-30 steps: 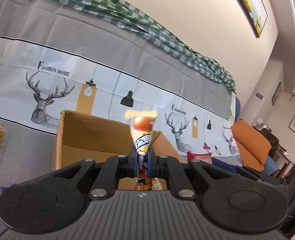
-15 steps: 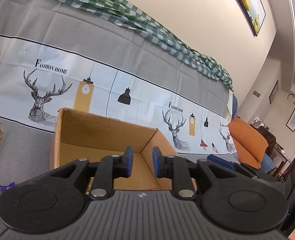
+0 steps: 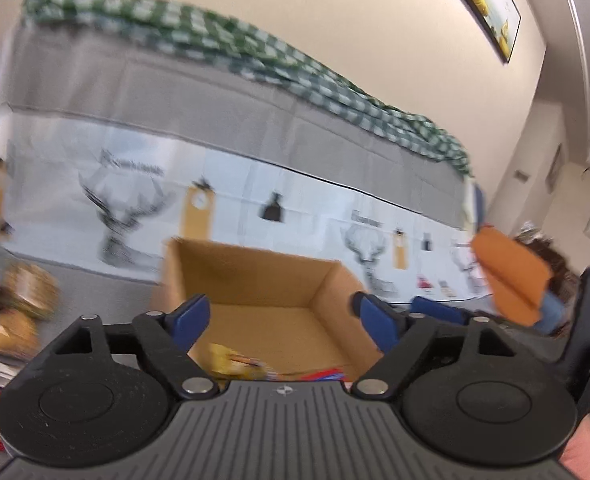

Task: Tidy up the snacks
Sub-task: 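Move the left gripper to the red-wrapped candy while the right gripper lowers onto the purple chocolate bar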

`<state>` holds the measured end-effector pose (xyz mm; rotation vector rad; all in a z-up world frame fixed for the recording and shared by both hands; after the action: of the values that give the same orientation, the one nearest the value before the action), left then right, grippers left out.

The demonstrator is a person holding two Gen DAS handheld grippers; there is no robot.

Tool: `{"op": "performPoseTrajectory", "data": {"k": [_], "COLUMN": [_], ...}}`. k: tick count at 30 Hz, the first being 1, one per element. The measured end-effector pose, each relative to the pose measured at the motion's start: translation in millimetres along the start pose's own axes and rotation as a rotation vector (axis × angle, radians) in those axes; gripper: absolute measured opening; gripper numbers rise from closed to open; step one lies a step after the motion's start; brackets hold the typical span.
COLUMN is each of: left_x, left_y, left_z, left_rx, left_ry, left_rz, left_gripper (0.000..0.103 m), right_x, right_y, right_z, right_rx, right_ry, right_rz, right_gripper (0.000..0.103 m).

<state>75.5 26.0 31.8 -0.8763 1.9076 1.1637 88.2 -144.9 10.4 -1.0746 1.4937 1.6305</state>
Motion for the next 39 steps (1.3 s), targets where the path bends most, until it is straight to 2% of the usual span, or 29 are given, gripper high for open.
{"op": "performPoseTrajectory", "data": {"k": [3, 6, 8, 10, 11, 12, 13, 14, 15, 17, 21, 23, 25, 28, 29, 31, 35, 39], "left_x": [-0.3, -4.6, -8.3, -9.1, -6.7, -3.1, 0.8, 4.5, 9.4, 19.5, 50.3, 60.8, 69.5, 75.7, 77.4, 80.6, 84.9, 87.9], "left_y": [25.1, 53.7, 72.4, 88.6, 96.1, 102.2, 105.8, 107.8, 106.3, 98.4, 62.3, 49.2, 40.4, 35.4, 33.7, 28.9, 22.9, 17.5], "left_z": [25.4, 67.3, 103.9, 134.7, 147.7, 160.2, 170.1, 178.2, 185.3, 191.1, 196.6, 202.8, 211.1, 219.4, 221.3, 225.3, 230.8, 231.8], "left_rx": [-0.065, -0.184, -0.267, -0.360, -0.383, -0.380, -0.374, -0.379, -0.385, -0.383, -0.406, -0.430, -0.435, -0.458, -0.461, -0.473, -0.485, -0.488], "left_ry": [-0.006, 0.043, 0.132, 0.175, 0.195, 0.225, 0.251, 0.267, 0.276, 0.272, 0.227, 0.216, 0.242, 0.250, 0.256, 0.266, 0.269, 0.267], "left_rz": [-0.016, -0.052, -0.071, -0.077, -0.079, -0.081, -0.080, -0.072, -0.060, -0.028, 0.107, 0.164, 0.206, 0.224, 0.231, 0.252, 0.279, 0.295], "left_gripper": [0.093, 0.093, 0.093, 0.086, 0.072, 0.049, 0.036, 0.015, 0.006, 0.006, 0.006, 0.006, 0.007, 0.010, 0.013, 0.018, 0.033, 0.040], "right_x": [-2.7, -4.4, -1.7, 4.8, 9.3, 15.2, 21.7, 27.7, 33.1, 46.2, 78.4, 94.4, 105.4, 114.8, 115.5, 119.9, 132.6, 143.4], "right_y": [7.5, 18.4, 25.6, 31.3, 34.0, 36.3, 36.7, 36.1, 36.4, 39.3, 32.2, 24.3, 15.0, -5.4, -11.0, -22.2, -40.3, -59.1], "right_z": [13.6, 32.6, 47.7, 65.4, 75.5, 86.0, 97.8, 111.0, 123.9, 150.0, 193.2, 207.8, 215.1, 221.8, 223.0, 225.7, 230.8, 237.2], "right_rx": [-0.016, -0.048, -0.079, -0.124, -0.149, -0.170, -0.187, -0.207, -0.236, -0.281, -0.338, -0.337, -0.338, -0.296, -0.295, -0.275, -0.238, -0.182], "right_ry": [-0.031, -0.051, -0.062, -0.069, -0.069, -0.062, -0.046, -0.029, -0.015, 0.041, 0.152, 0.224, 0.241, 0.255, 0.241, 0.253, 0.274, 0.315], "right_rz": [-0.022, -0.057, -0.071, -0.074, -0.076, -0.076, -0.064, -0.045, -0.036, -0.042, -0.001, 0.018, 0.039, 0.083, 0.089, 0.100, 0.134, 0.173], "right_gripper": [0.081, 0.078, 0.069, 0.048, 0.043, 0.037, 0.034, 0.032, 0.031, 0.031, 0.031, 0.031, 0.031, 0.032, 0.033, 0.041, 0.045, 0.049]}}
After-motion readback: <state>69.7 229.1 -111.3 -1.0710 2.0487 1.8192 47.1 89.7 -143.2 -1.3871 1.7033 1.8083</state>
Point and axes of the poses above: each gripper's, at about its wrist camera, not at the fingertips, and y roughly against the way its jaws point, z to its left, x to its underside, the point moved 8 cm from there along -y, roughly the way its jaws point, and after that the axes turned 3 degrees about z, right-handed, at the moved point
